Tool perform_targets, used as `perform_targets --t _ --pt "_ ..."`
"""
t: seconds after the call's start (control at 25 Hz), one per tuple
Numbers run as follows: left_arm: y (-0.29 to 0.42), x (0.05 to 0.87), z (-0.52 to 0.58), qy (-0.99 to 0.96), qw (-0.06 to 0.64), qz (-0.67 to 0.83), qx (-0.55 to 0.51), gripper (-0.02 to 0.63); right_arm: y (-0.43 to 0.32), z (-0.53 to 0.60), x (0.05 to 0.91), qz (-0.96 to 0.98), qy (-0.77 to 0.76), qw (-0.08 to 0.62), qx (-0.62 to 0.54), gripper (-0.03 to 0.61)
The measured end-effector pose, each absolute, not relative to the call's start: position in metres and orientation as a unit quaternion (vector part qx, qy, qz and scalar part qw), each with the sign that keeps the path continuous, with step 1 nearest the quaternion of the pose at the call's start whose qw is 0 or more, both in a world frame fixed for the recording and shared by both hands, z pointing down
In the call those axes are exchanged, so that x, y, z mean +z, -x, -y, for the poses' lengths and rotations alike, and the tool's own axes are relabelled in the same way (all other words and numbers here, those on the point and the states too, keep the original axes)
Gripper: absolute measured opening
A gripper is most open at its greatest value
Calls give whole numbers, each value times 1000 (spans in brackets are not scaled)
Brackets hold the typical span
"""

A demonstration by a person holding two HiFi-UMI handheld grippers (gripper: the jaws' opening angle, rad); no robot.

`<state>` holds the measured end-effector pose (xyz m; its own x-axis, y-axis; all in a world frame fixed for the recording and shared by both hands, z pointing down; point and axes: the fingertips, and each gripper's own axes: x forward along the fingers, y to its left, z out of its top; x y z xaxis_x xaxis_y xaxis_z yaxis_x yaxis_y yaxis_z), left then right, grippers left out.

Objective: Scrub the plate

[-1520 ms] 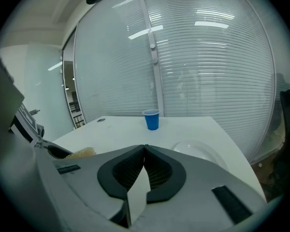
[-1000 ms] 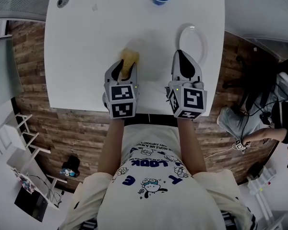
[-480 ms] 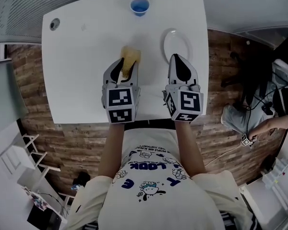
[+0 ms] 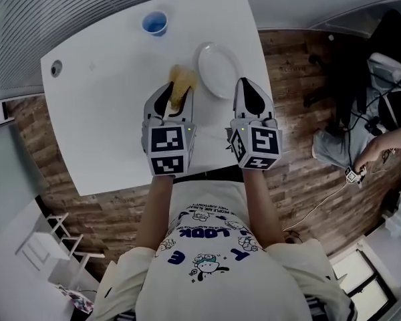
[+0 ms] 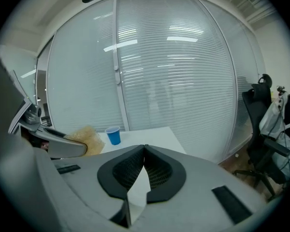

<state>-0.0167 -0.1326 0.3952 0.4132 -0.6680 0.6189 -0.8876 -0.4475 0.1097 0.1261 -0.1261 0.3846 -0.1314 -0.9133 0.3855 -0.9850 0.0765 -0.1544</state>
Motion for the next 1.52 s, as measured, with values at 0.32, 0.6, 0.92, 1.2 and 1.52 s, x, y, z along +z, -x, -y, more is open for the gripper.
perform_targets --t 0.32,0.6,0.92,1.2,1.52 --pt "-20 411 134 -827 223 438 273 179 -156 117 407 697 -673 89 232 -6" --pt "-39 429 139 -831 227 418 288 179 -168 120 432 684 -672 97 267 -6" --pt "-44 438 139 -825 249 414 293 179 -173 117 456 672 -661 78 323 41" --pt "-47 443 140 -824 263 413 284 179 -170 114 473 671 -645 91 353 58" --pt "-46 449 136 -823 270 411 284 179 -164 113 490 672 -626 97 385 75"
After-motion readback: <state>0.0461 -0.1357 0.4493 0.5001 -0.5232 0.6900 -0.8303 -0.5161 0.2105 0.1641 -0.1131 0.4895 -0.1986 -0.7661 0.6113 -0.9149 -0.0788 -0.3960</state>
